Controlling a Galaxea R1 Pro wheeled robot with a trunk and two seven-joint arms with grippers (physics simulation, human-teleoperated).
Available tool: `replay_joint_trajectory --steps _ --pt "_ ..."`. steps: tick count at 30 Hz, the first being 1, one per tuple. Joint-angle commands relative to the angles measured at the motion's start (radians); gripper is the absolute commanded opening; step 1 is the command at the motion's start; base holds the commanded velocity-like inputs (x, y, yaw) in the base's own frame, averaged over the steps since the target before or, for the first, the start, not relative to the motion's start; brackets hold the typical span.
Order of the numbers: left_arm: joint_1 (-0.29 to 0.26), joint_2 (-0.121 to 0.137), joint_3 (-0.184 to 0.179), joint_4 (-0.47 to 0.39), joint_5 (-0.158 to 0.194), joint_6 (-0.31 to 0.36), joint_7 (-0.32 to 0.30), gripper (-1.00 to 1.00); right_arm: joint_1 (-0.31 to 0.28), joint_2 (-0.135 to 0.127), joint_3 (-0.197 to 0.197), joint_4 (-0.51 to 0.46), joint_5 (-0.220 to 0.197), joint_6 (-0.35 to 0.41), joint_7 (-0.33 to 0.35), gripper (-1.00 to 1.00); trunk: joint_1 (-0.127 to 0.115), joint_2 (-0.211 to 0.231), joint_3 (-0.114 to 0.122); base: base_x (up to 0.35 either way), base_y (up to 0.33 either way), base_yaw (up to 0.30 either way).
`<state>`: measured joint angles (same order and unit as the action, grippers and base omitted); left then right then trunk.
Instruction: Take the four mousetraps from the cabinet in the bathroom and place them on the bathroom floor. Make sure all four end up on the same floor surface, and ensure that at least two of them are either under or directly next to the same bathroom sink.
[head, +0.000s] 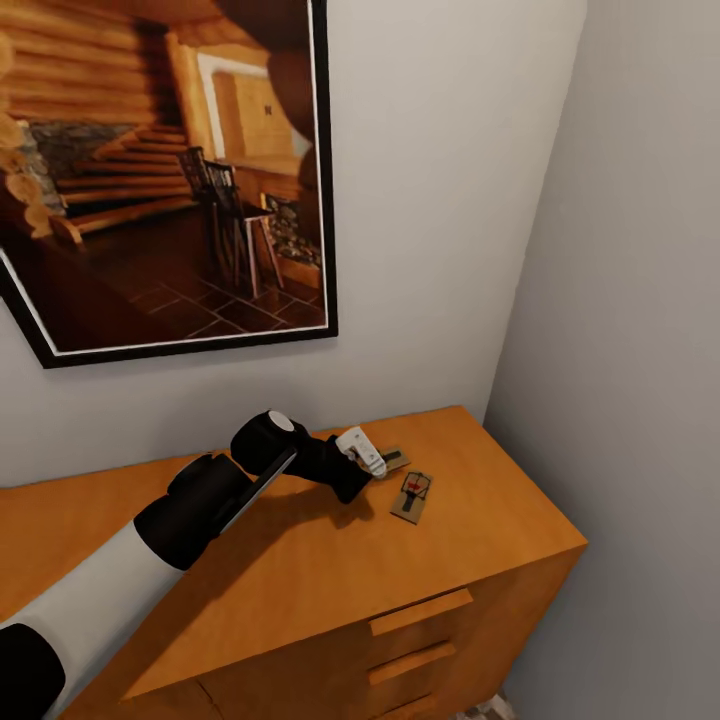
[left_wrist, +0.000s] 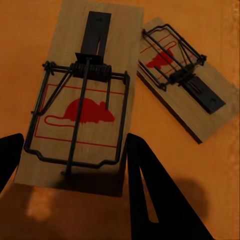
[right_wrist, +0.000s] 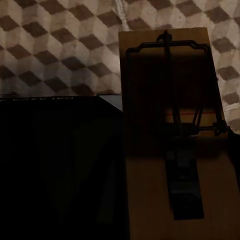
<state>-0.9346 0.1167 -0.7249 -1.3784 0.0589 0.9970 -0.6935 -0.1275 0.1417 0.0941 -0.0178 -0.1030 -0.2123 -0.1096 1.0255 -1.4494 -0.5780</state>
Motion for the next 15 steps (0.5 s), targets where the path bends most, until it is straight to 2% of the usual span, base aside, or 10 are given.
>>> replay_joint_trajectory --steps 1,15 --pt "-0.001 0.000 -0.002 -0.001 0.002 0.005 0.002 -1.00 -0.001 0.001 0.009 0.001 -0.012 -0.004 -0.001 -1.00 -0.001 -0.001 -0.001 -0.281 0.000 0.000" --pt "-0.001 0.002 -0.006 0.005 0.002 0.003 0.002 -1.00 -0.001 0.001 0.009 0.001 -0.012 -0.004 -0.001 -1.00 -0.001 -0.001 -0.001 -0.324 0.000 0.000"
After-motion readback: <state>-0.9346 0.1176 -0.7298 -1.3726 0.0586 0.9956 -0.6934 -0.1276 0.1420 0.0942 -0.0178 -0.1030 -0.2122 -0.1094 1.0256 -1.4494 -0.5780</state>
